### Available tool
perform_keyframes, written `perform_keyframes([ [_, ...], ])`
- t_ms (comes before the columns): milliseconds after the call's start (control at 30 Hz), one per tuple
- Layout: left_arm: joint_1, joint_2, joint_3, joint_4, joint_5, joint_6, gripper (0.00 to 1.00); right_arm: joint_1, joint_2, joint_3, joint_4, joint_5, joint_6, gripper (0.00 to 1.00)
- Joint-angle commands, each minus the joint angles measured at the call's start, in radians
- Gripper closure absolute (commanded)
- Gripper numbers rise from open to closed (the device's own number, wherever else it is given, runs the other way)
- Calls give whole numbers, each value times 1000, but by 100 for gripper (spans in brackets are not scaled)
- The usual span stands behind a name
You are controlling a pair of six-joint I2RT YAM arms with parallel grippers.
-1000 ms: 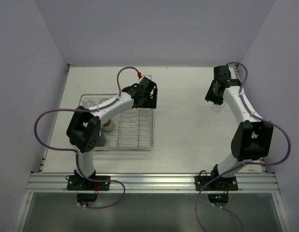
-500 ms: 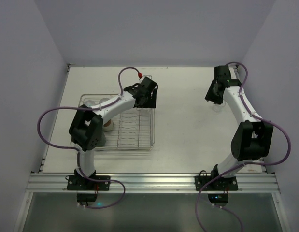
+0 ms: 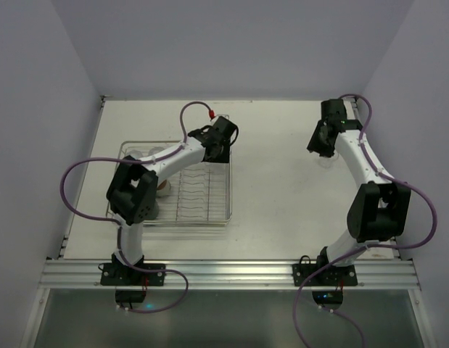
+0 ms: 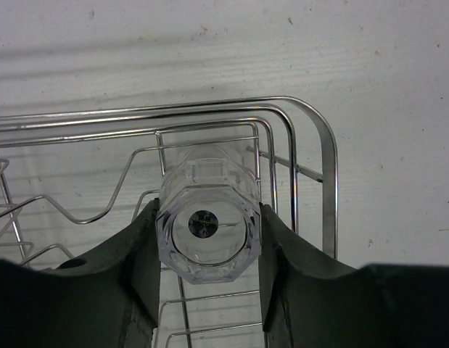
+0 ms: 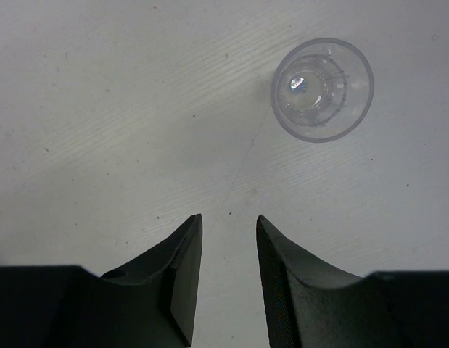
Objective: Unload the cups from the dish rack
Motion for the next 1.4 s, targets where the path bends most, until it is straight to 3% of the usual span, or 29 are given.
perform_keyframes([
  [0, 0, 18, 50, 1, -9, -5, 68, 8, -62, 4, 22, -2, -12, 62],
  [133, 0, 0, 48, -15, -27, -5, 100, 29, -79, 17, 8, -2, -14, 61],
  [433, -14, -118, 12, -39, -70, -12, 100, 81, -116, 14, -5, -16, -8, 61],
  [567, -40, -186, 10, -67, -93, -16, 100, 89, -153, -6, 11, -98, -2, 60],
  [700, -47, -299, -25, -46, -32, -5, 100, 91, -173, -14, 32, -290, -12, 59],
  [1000, -44, -620, -283, 226, 250, 54, 100, 91, -194, -87, 146, -713, 49, 59],
  [1167, -35, -747, -455, 440, 473, 21, 100, 89, -214, -198, 449, -1083, 211, 59],
  [1200, -34, -769, -476, 500, 497, 17, 100, 89, -214, -256, 522, -1191, 315, 59],
  [1267, -32, -793, -528, 557, 563, -2, 100, 91, -219, -346, 768, -1314, 488, 59],
  [1367, -32, -806, -573, 648, 605, -15, 100, 91, -224, -432, 1116, -1381, 676, 59],
])
